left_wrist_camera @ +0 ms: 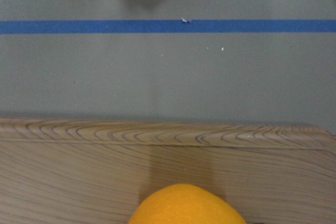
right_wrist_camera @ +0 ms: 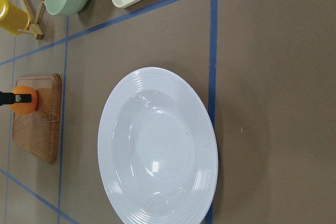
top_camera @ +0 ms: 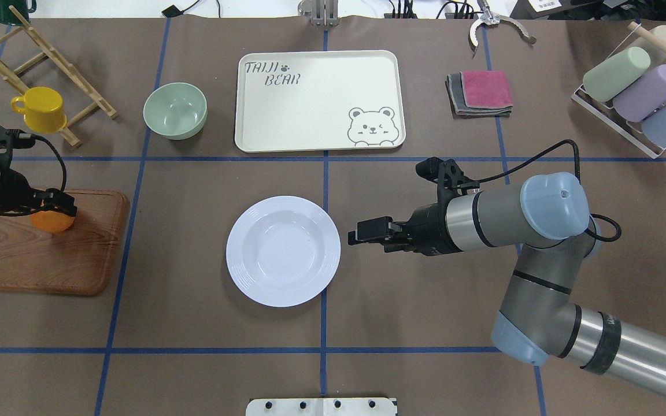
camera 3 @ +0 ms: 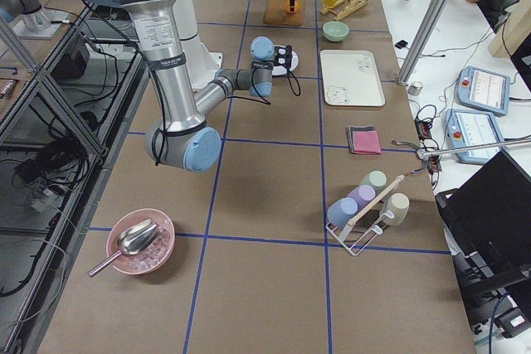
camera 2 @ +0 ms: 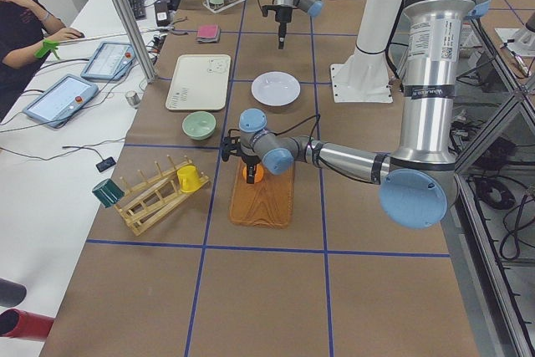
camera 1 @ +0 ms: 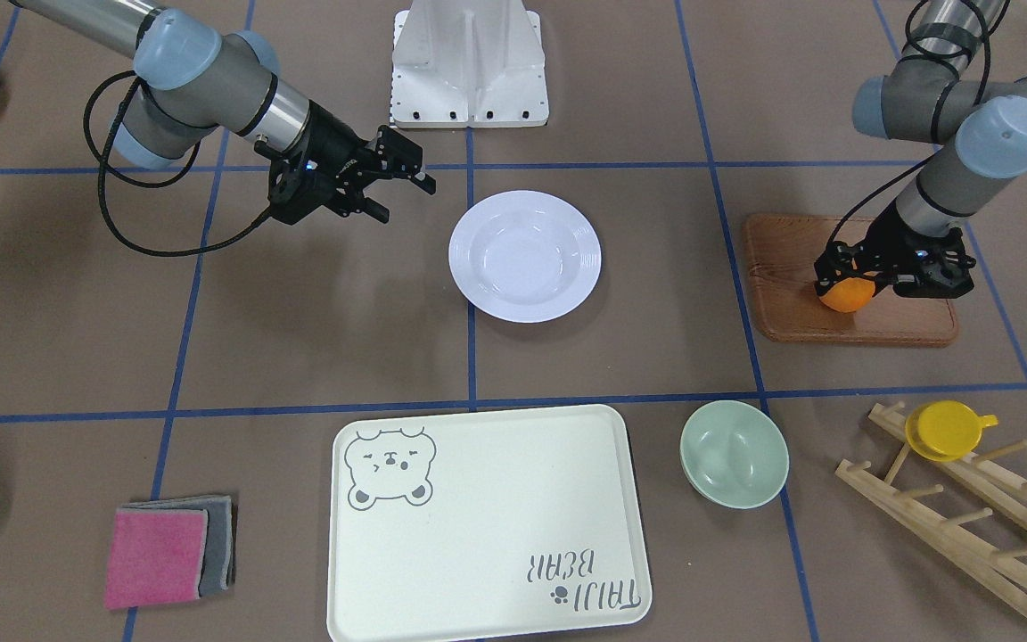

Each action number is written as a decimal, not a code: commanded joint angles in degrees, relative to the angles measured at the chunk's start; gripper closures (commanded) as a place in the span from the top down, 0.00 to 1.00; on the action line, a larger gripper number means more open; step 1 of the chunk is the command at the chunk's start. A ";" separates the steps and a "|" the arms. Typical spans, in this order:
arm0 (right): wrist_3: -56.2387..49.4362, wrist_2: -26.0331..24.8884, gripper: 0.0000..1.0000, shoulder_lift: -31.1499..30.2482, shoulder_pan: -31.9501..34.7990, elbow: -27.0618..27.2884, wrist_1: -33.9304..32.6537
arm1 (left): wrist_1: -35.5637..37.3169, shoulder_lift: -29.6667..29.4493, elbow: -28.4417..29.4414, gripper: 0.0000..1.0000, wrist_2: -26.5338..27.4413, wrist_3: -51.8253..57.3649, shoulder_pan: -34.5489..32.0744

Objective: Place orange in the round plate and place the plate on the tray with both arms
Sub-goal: 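Grasp the orange with the left gripper while the right gripper grips the plate rim, then carry the orange with the left gripper over the white plate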

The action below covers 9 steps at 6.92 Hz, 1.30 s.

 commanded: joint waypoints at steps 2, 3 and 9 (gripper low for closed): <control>1.54 -4.11 0.94 3.60 -0.58 -9.65 11.88 | 21.53 -13.27 -9.76 0.72 0.32 -6.52 0.70; 2.51 -4.65 0.93 4.31 -0.67 -11.25 13.75 | 25.54 -18.03 -10.40 0.72 0.50 -10.66 2.88; 2.61 -11.23 0.88 6.86 -3.74 -16.18 18.86 | 33.49 -34.85 -5.94 0.76 11.75 -26.32 18.88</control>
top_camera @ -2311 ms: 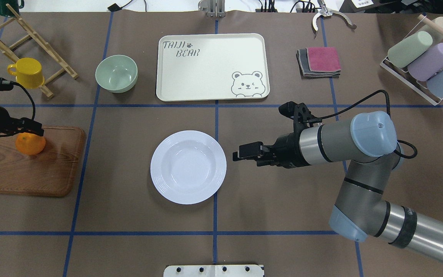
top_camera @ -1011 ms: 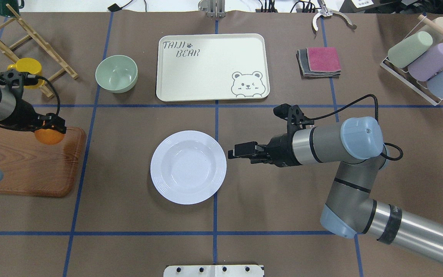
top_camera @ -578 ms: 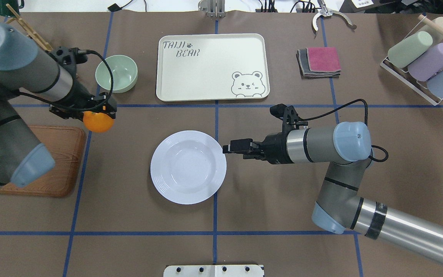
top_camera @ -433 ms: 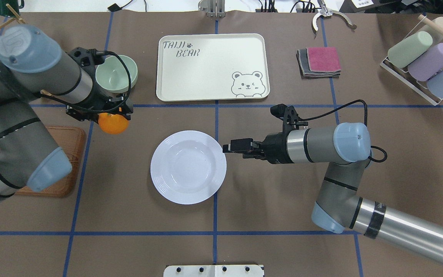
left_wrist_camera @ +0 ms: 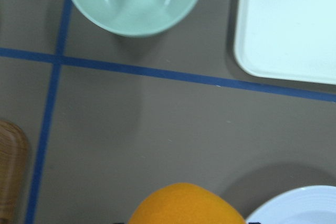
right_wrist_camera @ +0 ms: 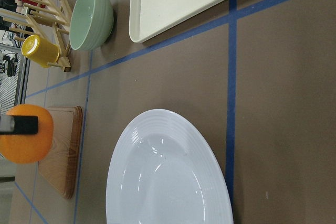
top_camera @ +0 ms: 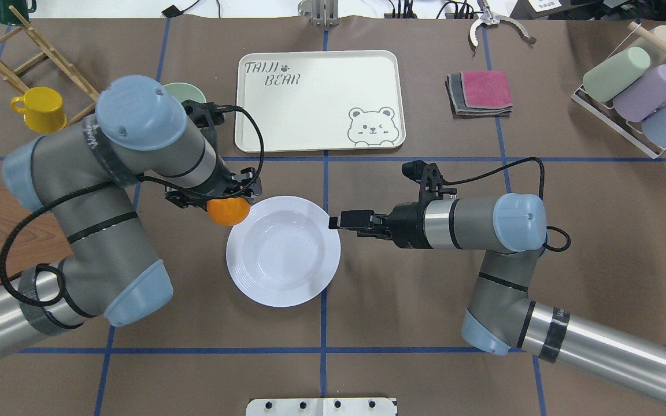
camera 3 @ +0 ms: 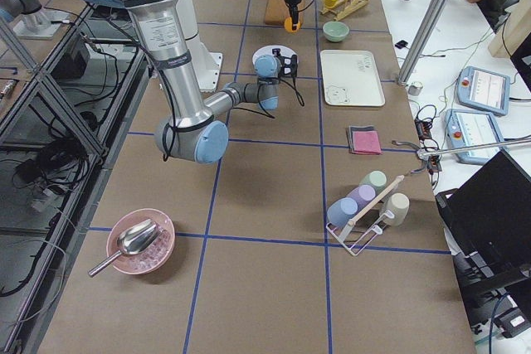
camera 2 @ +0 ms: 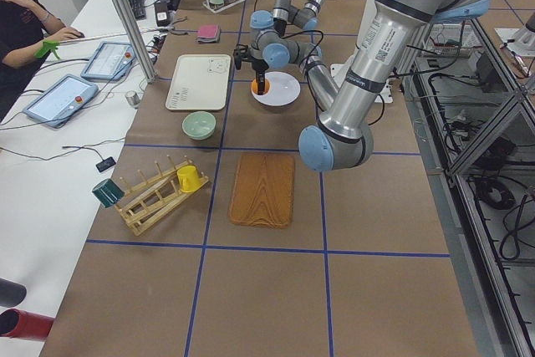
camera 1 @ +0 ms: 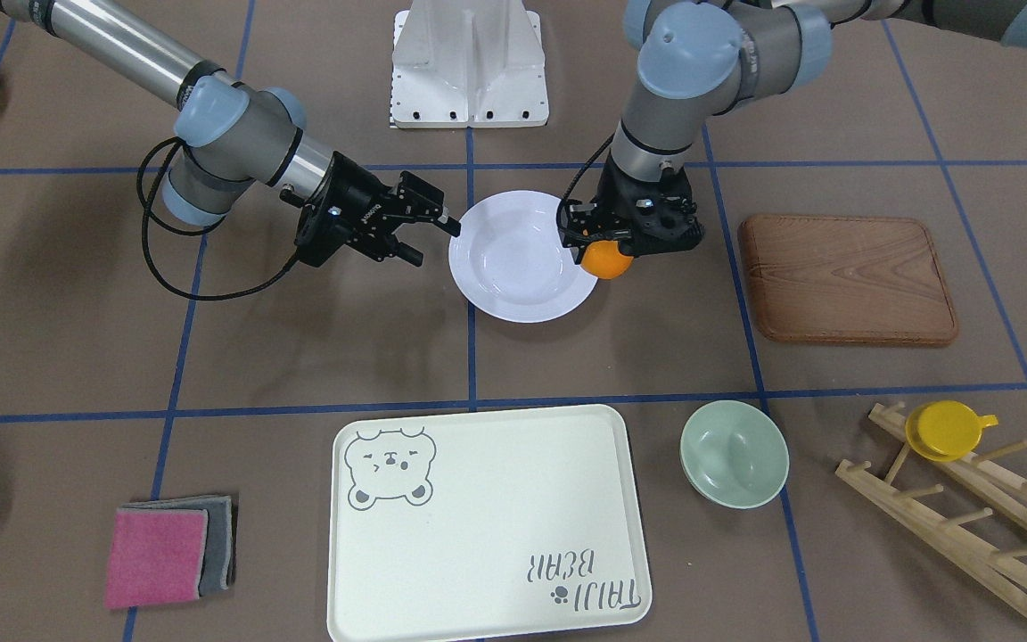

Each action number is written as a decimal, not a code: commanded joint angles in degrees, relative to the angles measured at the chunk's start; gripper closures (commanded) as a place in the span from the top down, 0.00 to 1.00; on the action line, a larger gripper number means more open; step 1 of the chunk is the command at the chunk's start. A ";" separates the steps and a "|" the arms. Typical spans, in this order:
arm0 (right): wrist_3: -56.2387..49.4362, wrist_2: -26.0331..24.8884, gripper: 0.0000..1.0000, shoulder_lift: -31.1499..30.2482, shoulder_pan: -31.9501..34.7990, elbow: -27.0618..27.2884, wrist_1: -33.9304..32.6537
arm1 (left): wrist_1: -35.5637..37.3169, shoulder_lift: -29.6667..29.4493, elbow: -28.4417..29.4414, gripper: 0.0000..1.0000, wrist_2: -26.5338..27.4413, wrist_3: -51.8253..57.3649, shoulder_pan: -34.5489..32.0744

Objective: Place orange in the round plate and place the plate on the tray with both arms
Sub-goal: 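Carry the orange with the left gripper over the white plate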

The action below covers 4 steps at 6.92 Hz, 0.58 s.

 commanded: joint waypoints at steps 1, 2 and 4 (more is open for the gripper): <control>0.03 -1.63 0.88 0.78 -1.39 -1.29 0.25 | 0.04 -2.45 1.67 0.76 1.06 -2.64 3.79; 0.03 -1.63 0.87 0.86 -1.57 -1.90 0.25 | -0.05 -2.80 1.67 0.80 1.23 -5.00 5.37; -0.06 -2.24 0.87 0.86 -2.62 -3.22 0.68 | -0.22 -2.63 1.06 0.99 4.48 -5.02 6.09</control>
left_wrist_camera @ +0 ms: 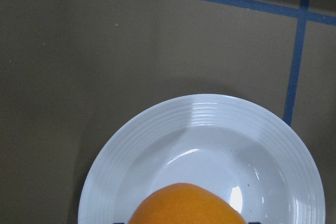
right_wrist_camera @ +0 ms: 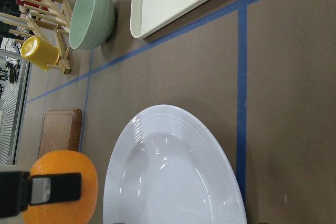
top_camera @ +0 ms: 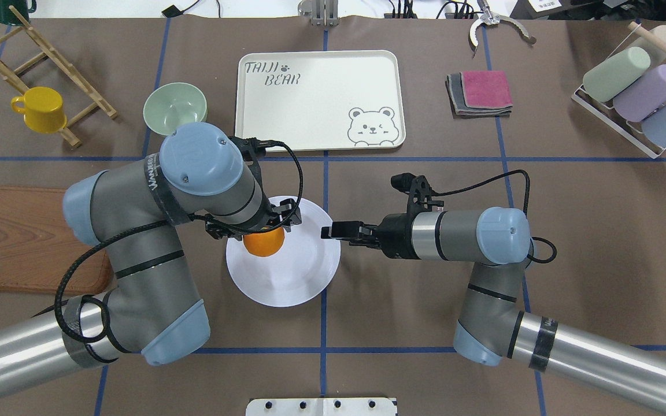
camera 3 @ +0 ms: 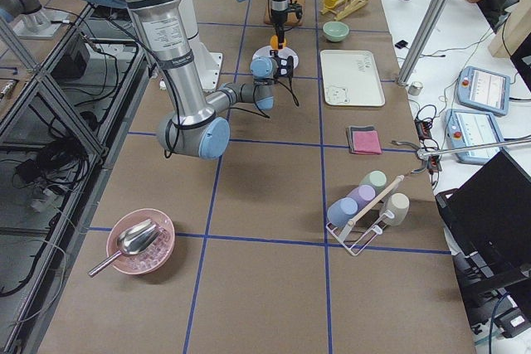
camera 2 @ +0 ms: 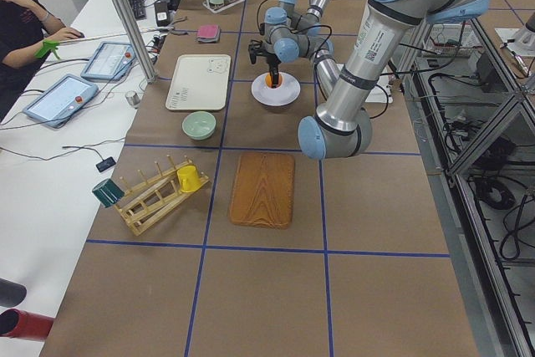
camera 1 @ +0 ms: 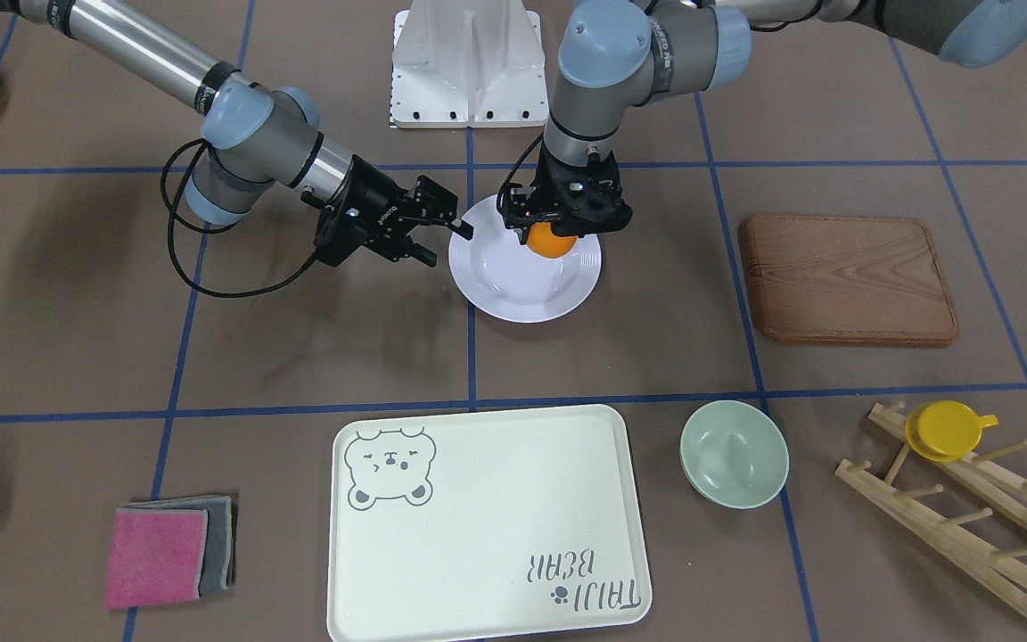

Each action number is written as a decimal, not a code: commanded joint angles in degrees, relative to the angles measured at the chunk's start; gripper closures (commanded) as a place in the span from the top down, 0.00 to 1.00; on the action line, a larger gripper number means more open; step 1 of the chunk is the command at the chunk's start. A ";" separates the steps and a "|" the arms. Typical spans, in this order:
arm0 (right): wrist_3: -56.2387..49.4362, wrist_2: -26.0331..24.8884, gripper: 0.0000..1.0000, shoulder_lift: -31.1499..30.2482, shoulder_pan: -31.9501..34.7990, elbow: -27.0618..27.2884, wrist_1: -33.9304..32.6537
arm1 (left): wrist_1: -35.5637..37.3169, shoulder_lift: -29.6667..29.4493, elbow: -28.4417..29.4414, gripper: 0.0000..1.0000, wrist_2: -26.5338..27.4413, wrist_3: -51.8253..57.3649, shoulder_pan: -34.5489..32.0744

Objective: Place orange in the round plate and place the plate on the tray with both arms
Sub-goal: 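Carry the orange with the left gripper over the white plate, then lower the orange onto the plate and open the left gripper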

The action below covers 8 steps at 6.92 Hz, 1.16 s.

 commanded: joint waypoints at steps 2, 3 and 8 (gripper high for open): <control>-0.03 -1.11 0.83 0.15 -1.65 -0.99 0.34 | 0.07 0.33 -1.90 0.99 1.10 0.14 0.41; 0.06 -1.89 0.82 0.49 -2.18 -0.99 0.34 | 0.33 0.59 -3.48 0.99 1.10 0.75 -0.03; 0.50 -4.27 0.66 2.52 -4.12 -2.75 0.69 | 0.51 2.51 -5.69 0.98 -0.39 1.54 -2.58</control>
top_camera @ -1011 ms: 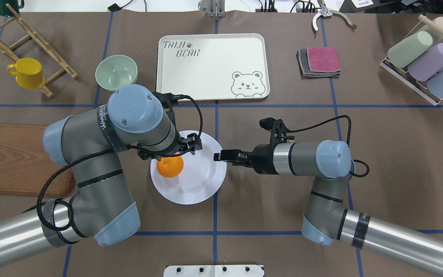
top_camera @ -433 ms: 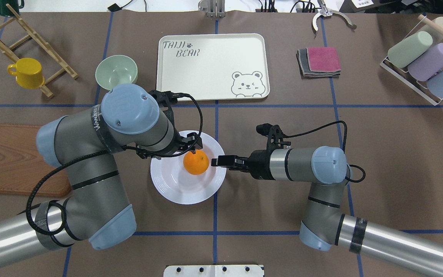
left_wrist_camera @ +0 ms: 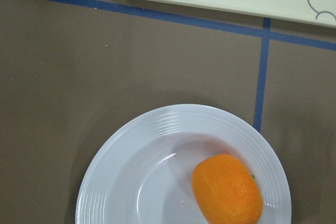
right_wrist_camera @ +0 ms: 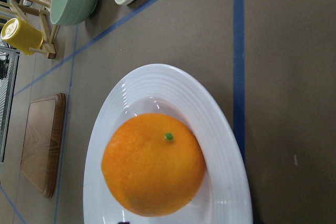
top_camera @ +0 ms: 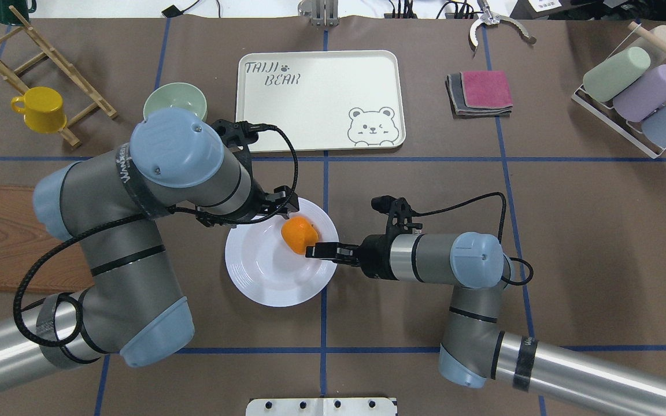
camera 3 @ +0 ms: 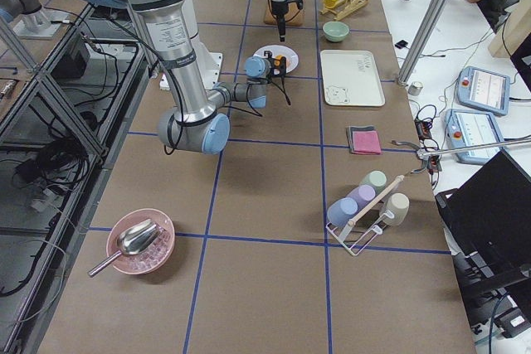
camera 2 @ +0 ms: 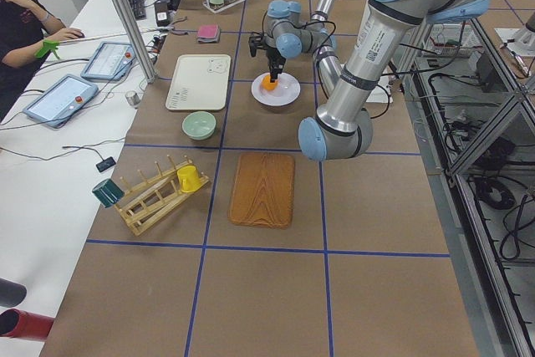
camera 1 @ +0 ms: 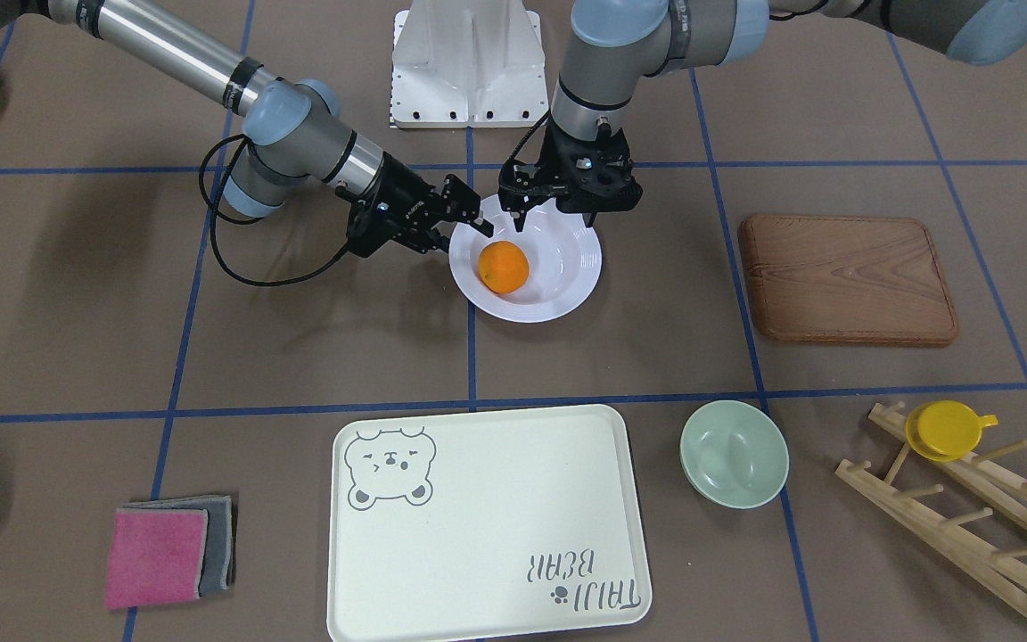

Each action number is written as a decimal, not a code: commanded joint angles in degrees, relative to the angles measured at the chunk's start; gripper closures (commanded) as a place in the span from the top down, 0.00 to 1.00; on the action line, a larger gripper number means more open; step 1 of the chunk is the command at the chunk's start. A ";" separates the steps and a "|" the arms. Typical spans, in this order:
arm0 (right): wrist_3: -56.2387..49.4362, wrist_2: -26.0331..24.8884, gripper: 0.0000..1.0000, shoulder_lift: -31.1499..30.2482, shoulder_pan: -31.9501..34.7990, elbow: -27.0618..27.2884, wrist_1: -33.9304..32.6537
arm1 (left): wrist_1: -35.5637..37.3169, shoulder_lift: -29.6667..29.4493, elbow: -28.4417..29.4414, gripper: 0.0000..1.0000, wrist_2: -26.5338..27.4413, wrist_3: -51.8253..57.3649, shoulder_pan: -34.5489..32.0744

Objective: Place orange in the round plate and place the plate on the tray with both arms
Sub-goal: 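Lower the orange onto the plate and open the left gripper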

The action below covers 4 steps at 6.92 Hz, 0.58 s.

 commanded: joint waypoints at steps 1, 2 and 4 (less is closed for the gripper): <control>0.69 0.13 0.64 0.16 0.10 0.01 2.09 | -0.04 1.94 -1.45 0.98 -1.66 2.08 -1.42; 1.39 0.22 0.50 0.16 0.28 0.10 2.37 | -0.04 1.95 -1.46 0.98 -1.67 2.45 -1.51; 3.58 0.22 0.24 0.24 1.07 0.54 4.03 | -0.04 1.95 -1.37 0.98 -1.67 2.54 -1.60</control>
